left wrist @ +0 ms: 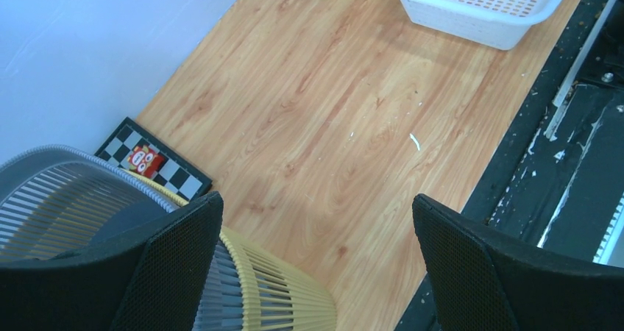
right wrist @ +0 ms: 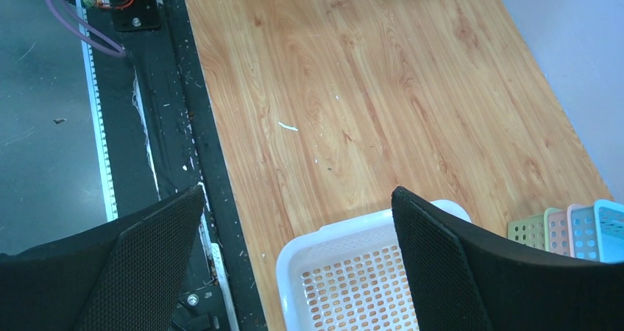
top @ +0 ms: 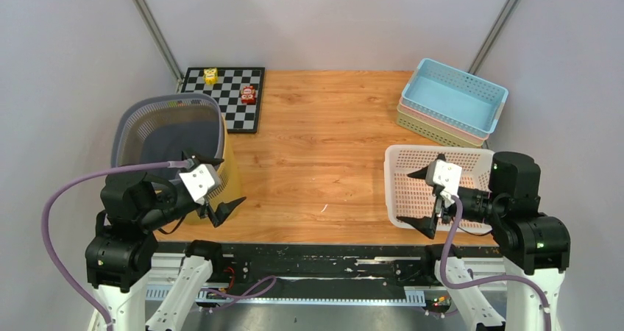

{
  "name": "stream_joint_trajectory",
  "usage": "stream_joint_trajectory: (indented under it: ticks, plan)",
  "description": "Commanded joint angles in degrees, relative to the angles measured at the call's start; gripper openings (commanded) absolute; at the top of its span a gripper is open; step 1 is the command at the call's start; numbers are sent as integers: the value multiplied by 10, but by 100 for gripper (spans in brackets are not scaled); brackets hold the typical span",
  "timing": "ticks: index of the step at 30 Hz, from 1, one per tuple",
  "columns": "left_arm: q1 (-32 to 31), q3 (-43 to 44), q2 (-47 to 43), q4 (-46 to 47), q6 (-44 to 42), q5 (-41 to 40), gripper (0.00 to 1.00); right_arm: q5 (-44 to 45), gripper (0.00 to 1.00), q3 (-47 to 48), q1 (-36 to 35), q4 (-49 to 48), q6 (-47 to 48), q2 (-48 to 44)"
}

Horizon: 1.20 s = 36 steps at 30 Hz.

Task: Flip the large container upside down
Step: Adjust the multiple containers at the center of the board.

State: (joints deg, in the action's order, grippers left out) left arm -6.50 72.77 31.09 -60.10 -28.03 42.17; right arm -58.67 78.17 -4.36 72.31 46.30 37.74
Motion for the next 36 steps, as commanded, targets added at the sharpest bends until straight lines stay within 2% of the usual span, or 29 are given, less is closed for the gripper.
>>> stream_joint_trajectory:
  ticks: [1,8,16,28,36]
  plan:
    - [5,-12,5,-4,-26,3,100,4,100,-27,6,-16,12,-3]
    - [5,-25,8,8,-35,-14,100,14,100,-74,6,-56,10,-5]
    - [6,-52,23,82,21,-113,100,27,100,-133,6,-110,-11,-12]
    - [6,-48,42,101,44,-114,100,44,100,-164,3,-151,-38,-20]
    - [6,-37,74,121,96,-156,100,58,99,-174,1,-182,-64,-20]
